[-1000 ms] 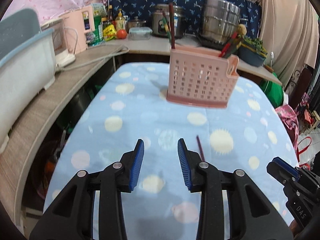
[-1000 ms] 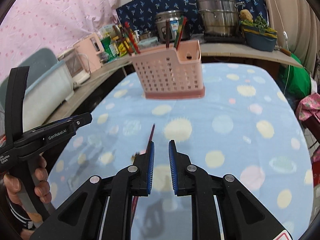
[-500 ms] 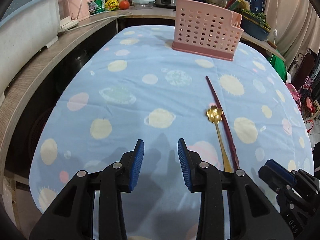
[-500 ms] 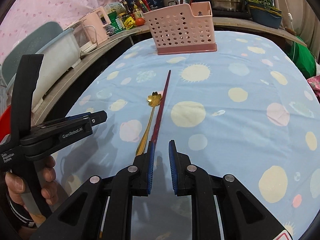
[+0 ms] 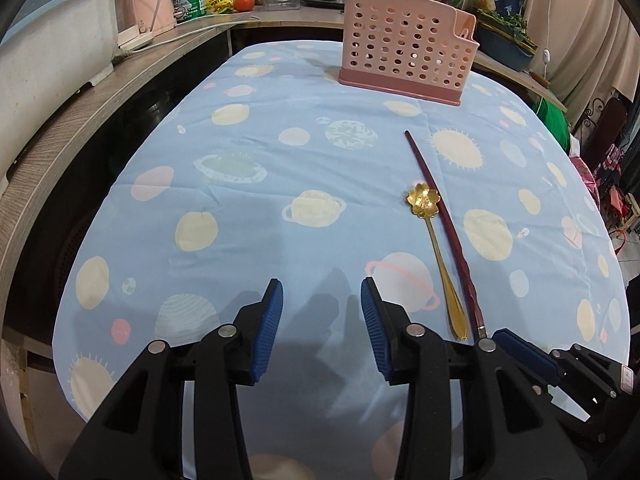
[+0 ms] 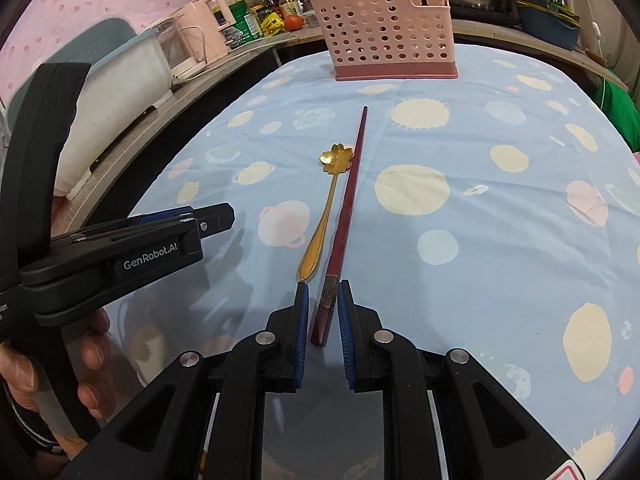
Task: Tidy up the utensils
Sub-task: 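Move both tools back down to the last dark red chopstick and gold spoon, then close the right tool on the dark red chopstick while the left tool reaches the gold spoon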
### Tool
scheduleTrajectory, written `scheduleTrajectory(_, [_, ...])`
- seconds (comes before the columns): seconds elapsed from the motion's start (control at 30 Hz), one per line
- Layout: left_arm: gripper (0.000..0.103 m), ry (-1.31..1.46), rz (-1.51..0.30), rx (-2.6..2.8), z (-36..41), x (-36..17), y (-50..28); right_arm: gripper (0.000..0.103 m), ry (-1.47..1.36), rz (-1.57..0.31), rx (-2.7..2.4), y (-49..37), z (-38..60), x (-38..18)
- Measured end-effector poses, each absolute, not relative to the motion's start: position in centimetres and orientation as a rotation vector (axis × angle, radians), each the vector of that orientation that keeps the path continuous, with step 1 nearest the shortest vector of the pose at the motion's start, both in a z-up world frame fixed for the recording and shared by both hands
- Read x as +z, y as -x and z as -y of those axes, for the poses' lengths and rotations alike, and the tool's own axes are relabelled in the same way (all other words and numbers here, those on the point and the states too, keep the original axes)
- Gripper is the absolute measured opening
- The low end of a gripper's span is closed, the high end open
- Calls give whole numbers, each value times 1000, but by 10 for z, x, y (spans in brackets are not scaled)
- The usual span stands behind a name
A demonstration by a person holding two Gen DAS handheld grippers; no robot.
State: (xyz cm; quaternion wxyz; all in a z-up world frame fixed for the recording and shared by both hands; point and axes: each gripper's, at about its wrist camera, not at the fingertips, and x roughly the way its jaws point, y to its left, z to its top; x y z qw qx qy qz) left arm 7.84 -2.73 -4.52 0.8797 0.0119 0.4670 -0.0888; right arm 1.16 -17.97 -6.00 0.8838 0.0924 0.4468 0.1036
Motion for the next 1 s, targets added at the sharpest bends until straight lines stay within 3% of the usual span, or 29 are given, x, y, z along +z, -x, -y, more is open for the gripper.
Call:
scheduleTrajectory(0.6, [46,-37,-987,-199,33,-48,-76,7,-197,-904,156,-9,192,-62])
scheduleTrajectory(0.9, [58,-55,-980,-251,52,-44,-68,7,-262,-871,72,-10,224,-57])
scheduleTrajectory(1.0, [68,-64,-971,-274,64,-43,-65,7,-285,-867,58,-10,234,-56])
